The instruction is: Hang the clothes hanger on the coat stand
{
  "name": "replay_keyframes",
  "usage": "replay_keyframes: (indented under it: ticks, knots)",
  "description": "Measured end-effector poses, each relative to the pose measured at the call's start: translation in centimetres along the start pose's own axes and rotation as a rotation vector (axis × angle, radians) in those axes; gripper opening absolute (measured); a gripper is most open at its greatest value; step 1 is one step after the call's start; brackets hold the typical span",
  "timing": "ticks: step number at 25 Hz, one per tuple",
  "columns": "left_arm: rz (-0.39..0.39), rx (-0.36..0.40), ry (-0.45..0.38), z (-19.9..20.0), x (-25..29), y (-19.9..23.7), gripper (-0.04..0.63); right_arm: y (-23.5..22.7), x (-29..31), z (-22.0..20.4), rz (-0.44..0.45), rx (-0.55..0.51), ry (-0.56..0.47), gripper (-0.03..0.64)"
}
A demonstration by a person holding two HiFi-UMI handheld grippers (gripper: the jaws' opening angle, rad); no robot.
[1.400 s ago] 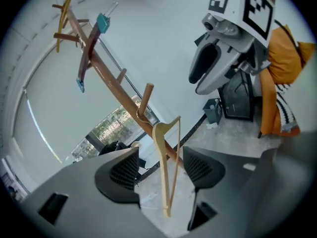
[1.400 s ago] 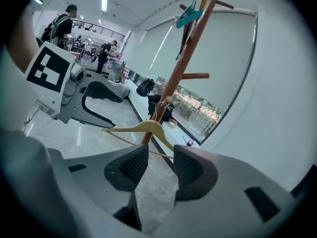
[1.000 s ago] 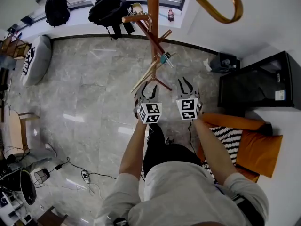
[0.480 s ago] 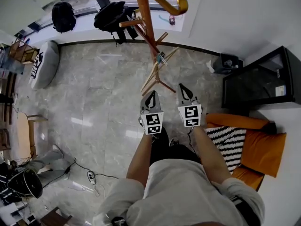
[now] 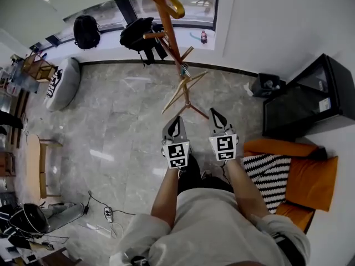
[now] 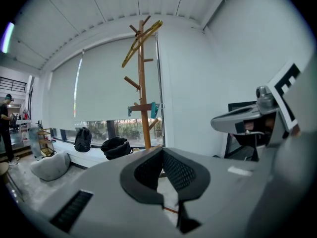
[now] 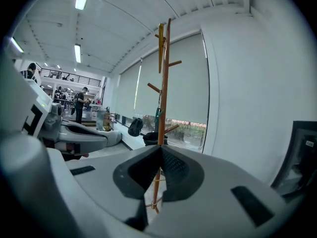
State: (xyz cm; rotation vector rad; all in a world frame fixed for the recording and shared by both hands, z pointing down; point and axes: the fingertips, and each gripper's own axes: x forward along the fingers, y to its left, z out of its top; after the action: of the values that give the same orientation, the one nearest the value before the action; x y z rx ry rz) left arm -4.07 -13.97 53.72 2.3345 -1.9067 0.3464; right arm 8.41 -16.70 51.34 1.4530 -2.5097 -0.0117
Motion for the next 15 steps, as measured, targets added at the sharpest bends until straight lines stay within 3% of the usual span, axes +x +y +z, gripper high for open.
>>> replay_keyframes:
  ticks: [9, 15]
  knots:
    - [0.025, 0.032, -0.047, 3.2, -6.2, -1.4, 0.009, -0.1, -6.7, 3.4, -0.013, 0.001, -0.075, 0.005]
    - [0.020, -0.006, -0.070, 5.1, -9.3, -1.1, 0.009, 0.1, -9.5, 5.3, -0.035, 0.021, -0.105, 0.005]
